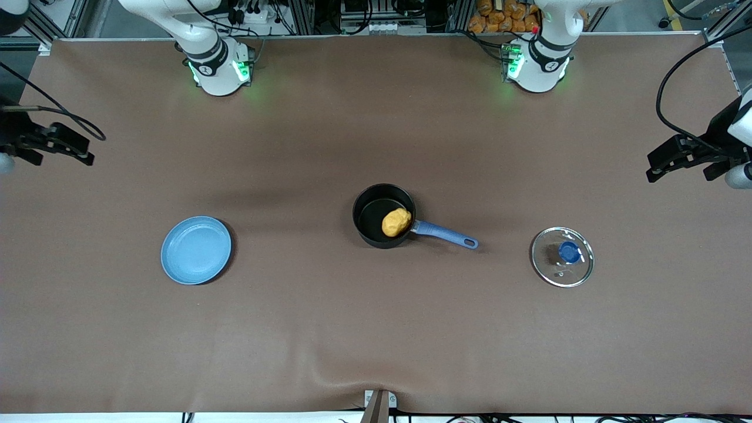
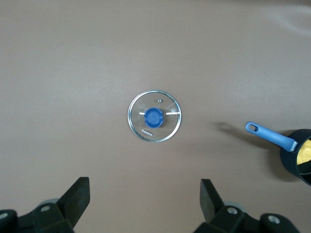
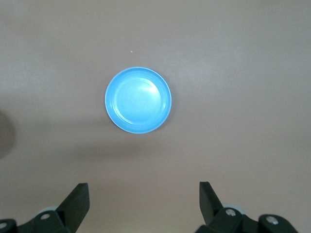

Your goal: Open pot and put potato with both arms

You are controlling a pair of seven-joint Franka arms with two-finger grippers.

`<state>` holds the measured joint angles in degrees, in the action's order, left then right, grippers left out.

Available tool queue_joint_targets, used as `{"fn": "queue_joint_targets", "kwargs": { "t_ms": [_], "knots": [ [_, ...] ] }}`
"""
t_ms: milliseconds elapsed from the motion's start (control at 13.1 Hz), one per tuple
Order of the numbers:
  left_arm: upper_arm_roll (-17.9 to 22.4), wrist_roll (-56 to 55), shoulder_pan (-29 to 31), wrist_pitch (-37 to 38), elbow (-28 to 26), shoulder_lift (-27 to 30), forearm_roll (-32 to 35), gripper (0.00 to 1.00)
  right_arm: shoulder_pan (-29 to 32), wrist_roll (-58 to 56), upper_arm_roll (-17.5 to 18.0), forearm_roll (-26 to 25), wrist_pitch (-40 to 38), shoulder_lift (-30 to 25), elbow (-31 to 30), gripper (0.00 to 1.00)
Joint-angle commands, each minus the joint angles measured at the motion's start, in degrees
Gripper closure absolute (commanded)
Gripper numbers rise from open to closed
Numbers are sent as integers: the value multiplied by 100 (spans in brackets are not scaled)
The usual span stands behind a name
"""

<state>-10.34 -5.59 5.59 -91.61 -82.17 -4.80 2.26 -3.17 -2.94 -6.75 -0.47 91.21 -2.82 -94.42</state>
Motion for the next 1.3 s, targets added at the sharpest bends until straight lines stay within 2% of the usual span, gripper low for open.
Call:
{"fn": "queue_joint_targets", "kwargs": {
  "t_ms": [0, 458, 688, 840, 1222],
  "knots": [
    [6, 128, 39, 100, 8, 111, -24, 0, 97, -66, 104, -84, -7, -184, -182, 0],
    [41, 50, -31, 521, -149, 496, -121, 0, 141, -75, 104, -84, -24, -193, -164, 0],
    [50, 49, -84, 478, -667, 857, -130, 0, 141, -75, 112, -102, -16, -193, -164, 0],
    [251, 32, -390, 320, -1150, 1208, -130, 0, 141, -84, 112, -102, -16, -201, -155, 0],
    [331, 76, -506, 328, -1152, 1236, -112, 0, 133, -84, 112, -102, -24, -245, -155, 0]
  ]
}}
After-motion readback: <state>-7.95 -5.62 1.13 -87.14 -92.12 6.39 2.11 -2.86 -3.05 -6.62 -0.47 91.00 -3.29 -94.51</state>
